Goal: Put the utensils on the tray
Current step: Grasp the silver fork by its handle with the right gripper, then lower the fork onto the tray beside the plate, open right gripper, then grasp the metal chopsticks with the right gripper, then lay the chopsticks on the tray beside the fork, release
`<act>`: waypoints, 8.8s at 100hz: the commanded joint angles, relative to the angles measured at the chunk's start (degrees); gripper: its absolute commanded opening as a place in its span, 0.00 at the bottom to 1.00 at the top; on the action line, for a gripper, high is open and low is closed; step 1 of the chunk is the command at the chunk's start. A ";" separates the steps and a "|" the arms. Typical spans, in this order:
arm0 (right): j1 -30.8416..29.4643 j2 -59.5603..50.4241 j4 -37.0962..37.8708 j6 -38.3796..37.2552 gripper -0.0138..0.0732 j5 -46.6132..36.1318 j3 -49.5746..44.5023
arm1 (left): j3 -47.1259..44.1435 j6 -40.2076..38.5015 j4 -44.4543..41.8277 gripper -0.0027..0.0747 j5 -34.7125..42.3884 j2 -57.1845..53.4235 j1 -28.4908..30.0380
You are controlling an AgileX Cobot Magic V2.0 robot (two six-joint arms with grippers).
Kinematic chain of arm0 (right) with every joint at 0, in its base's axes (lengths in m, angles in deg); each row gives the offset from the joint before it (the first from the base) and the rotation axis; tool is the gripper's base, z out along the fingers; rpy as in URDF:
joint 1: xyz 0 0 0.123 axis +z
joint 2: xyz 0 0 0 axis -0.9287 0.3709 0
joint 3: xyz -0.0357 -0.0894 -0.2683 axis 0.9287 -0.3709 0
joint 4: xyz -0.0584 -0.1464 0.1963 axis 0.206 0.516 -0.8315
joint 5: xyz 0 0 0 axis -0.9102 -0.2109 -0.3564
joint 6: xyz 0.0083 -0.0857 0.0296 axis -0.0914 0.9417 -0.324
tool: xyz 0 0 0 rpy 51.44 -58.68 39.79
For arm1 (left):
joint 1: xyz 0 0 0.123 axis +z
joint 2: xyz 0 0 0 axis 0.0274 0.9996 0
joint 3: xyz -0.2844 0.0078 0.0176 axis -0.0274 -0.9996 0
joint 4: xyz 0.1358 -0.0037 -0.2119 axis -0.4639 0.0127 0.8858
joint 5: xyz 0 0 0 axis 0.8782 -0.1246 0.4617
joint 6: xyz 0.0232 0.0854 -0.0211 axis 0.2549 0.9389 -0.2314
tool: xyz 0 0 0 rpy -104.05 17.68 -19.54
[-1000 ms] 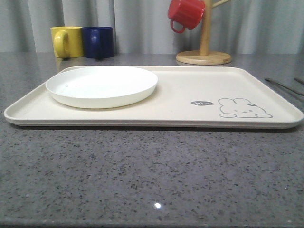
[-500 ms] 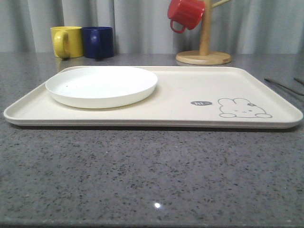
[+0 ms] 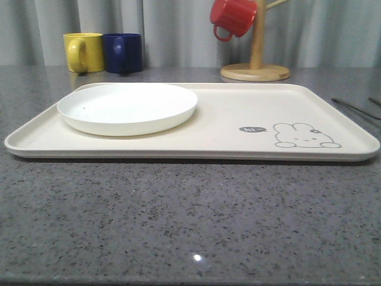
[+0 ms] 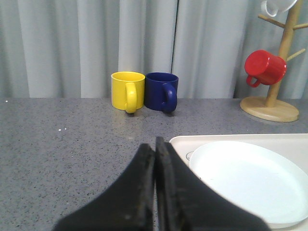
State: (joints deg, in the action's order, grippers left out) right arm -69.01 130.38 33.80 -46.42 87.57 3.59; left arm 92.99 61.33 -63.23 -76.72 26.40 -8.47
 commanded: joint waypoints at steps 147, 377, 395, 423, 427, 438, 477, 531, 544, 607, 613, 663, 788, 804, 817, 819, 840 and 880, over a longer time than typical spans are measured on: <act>3.40 36.46 0.60 3.01 0.63 -15.12 18.91 | 1.52 -0.55 0.13 0.01 3.67 0.21 -0.24; 33.10 49.73 24.40 -49.72 0.12 -6.30 39.74 | 1.52 -0.55 0.13 0.01 3.67 0.21 -0.24; 33.10 50.68 23.33 -49.72 0.13 -5.17 39.74 | 1.52 -0.55 0.13 0.01 3.67 0.21 -0.24; 33.10 50.78 22.52 -49.72 0.48 -4.87 39.74 | 1.52 -0.55 0.13 0.01 3.67 0.21 -0.24; 33.10 50.78 22.52 -49.72 0.52 -4.75 39.74 | 1.52 -0.55 0.13 0.01 3.67 0.21 -0.24; 33.10 50.59 22.52 -49.72 0.59 -4.76 39.74 | 1.52 -0.55 0.13 0.01 3.67 0.21 -0.24; 31.46 42.35 22.93 -43.03 0.59 -3.07 39.74 | 1.52 -0.55 0.13 0.01 3.67 0.21 -0.24; 11.65 37.36 16.58 -22.45 0.59 4.93 35.73 | 1.52 -0.55 0.13 0.01 3.67 0.21 -0.24; 7.35 37.36 14.97 -20.01 0.59 3.73 32.53 | 1.52 -0.55 0.13 0.01 3.67 0.21 -0.24; 0.75 37.61 13.44 -13.13 0.59 -0.15 27.21 | 1.52 -0.55 0.13 0.01 3.67 0.21 -0.24; 0.75 37.61 13.44 -13.14 0.59 -1.11 26.62 | 1.52 -0.55 0.13 0.01 3.67 0.21 -0.24; 0.75 40.80 13.44 -13.07 0.59 -2.29 25.97 | 1.52 -0.55 0.13 0.01 3.67 0.21 -0.24; 15.05 33.53 6.41 -20.05 0.10 2.28 32.26 | 1.52 -0.55 0.13 0.01 3.67 0.21 -0.24; 19.55 35.52 7.71 -24.95 0.10 -0.78 32.26 | 1.52 -0.55 0.13 0.01 3.67 0.21 -0.24; 22.00 37.70 8.10 -26.86 0.10 -3.58 32.26 | 1.52 -0.55 0.13 0.01 3.67 0.21 -0.24; 22.18 38.03 8.10 -27.15 0.10 -3.98 32.26 | 1.52 -0.55 0.13 0.01 3.67 0.21 -0.24; 22.81 41.02 8.02 -29.44 0.10 -6.60 32.26 | 1.52 -0.55 0.13 0.01 3.67 0.21 -0.24; 22.81 44.32 7.44 -29.65 0.11 -7.47 32.26 | 1.52 -0.55 0.13 0.01 3.67 0.21 -0.24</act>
State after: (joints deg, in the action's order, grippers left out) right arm -46.17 176.49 40.99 -76.09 82.86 33.85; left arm 92.99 61.33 -63.37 -76.85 26.40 -8.47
